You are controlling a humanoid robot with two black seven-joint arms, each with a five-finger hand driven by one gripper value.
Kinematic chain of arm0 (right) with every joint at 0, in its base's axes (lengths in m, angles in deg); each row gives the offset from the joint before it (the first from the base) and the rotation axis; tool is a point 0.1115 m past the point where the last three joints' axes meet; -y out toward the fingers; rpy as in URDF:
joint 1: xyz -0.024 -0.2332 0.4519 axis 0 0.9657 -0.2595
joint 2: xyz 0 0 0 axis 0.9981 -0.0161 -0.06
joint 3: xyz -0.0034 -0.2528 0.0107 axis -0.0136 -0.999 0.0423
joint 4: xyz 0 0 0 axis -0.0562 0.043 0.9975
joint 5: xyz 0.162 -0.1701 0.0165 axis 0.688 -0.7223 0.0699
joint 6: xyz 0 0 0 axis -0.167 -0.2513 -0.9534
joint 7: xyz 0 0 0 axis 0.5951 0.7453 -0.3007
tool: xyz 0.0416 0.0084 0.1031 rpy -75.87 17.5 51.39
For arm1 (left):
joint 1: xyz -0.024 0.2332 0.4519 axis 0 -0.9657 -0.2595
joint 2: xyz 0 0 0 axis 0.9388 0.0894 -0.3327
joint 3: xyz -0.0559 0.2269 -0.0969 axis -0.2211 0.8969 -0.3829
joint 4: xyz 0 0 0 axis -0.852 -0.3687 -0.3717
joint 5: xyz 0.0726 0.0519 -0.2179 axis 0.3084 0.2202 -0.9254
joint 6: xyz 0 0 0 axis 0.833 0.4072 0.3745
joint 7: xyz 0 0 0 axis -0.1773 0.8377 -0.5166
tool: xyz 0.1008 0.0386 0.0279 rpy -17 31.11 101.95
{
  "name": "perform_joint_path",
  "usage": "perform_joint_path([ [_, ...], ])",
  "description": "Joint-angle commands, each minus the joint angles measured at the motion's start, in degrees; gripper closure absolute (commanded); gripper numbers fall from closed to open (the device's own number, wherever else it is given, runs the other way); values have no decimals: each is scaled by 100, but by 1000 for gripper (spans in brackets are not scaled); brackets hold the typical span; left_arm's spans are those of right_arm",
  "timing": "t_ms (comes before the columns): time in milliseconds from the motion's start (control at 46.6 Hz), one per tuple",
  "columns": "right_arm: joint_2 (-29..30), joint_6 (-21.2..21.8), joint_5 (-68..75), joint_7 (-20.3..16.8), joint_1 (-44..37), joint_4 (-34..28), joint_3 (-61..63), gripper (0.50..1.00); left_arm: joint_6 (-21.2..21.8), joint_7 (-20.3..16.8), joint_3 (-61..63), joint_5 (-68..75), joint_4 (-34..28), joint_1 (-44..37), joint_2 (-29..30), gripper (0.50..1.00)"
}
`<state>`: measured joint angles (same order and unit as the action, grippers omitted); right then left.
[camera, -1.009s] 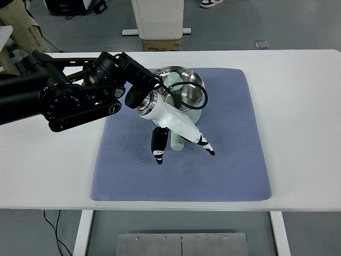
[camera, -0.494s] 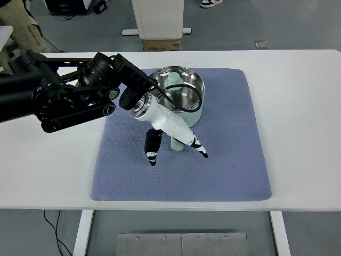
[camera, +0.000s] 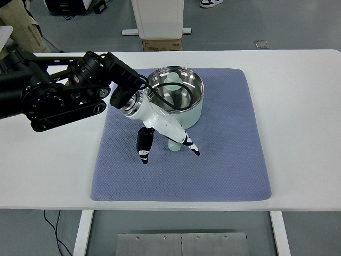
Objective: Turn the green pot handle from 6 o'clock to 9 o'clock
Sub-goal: 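Push the saucepan with the left hand, turning the handle toward the left arm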
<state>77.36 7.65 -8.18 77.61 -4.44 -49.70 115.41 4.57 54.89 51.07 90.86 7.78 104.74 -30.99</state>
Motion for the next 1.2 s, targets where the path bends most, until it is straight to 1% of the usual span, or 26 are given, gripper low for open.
perform_joint_path([
  [0, 0, 0, 0, 0, 0, 0, 7, 500, 0, -2, 45, -6, 5, 32, 8, 500],
  [429, 0, 0, 0, 0, 0, 0, 7, 500, 9, -11, 115, -6, -4, 76, 43, 500],
  [579, 0, 0, 0, 0, 0, 0, 7, 500, 9, -108, 185, -6, 5, 111, 131, 500],
  [751, 0, 0, 0, 0, 0, 0, 7, 500, 9, -117, 229, -6, 5, 164, 175, 500],
  [1180, 0, 0, 0, 0, 0, 0, 7, 500, 9, -213, 449, -6, 260, 374, 456, 500],
])
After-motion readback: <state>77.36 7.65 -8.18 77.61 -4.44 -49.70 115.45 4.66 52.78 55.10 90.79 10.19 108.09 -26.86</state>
